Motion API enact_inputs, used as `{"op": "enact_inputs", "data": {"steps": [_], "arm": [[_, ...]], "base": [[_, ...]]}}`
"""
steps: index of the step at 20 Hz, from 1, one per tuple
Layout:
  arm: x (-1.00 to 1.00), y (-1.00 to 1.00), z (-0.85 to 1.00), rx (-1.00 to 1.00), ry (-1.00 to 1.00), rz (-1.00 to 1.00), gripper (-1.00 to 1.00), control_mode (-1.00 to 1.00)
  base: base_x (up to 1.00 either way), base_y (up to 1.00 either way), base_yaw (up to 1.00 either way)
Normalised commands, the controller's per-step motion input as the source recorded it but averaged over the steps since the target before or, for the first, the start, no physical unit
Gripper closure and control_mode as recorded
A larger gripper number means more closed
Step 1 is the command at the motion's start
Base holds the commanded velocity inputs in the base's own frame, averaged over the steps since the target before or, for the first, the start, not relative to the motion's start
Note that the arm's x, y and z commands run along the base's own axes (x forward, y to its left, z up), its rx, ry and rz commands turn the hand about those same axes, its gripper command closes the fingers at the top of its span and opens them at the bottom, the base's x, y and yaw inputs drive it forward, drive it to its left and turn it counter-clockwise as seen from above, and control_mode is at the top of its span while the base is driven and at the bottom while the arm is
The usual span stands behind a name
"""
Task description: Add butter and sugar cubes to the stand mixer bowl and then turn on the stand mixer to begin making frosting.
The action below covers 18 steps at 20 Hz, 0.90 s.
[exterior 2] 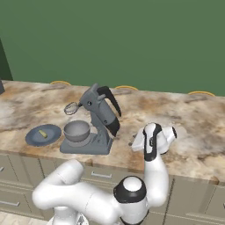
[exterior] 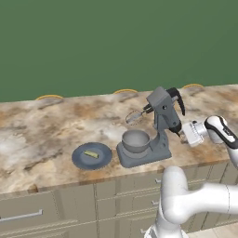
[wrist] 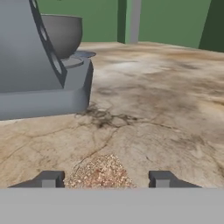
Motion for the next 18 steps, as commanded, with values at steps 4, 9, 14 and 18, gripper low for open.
{"op": "enact_inputs", "data": {"steps": [4, 9, 14, 18], "arm": [[0.00, -0.19, -0.25, 0.00, 0.01, -0.01, 1.00, -1.00], [0.00, 0.00, -0.02, 0.00, 0.00, -0.03, 1.00, -1.00], [-0.41, 0.01, 0.48, 0.00, 0.00, -0.07, 1.00, -1.00], [-0.79, 0.00, 0.68, -0.01, 0.00, -0.11, 1.00, -1.00]], "base": [[0.00, 0.00, 0.00], [0.00, 0.00, 0.00], [0.00, 0.00, 0.00], [0.00, 0.00, 0.00]]}}
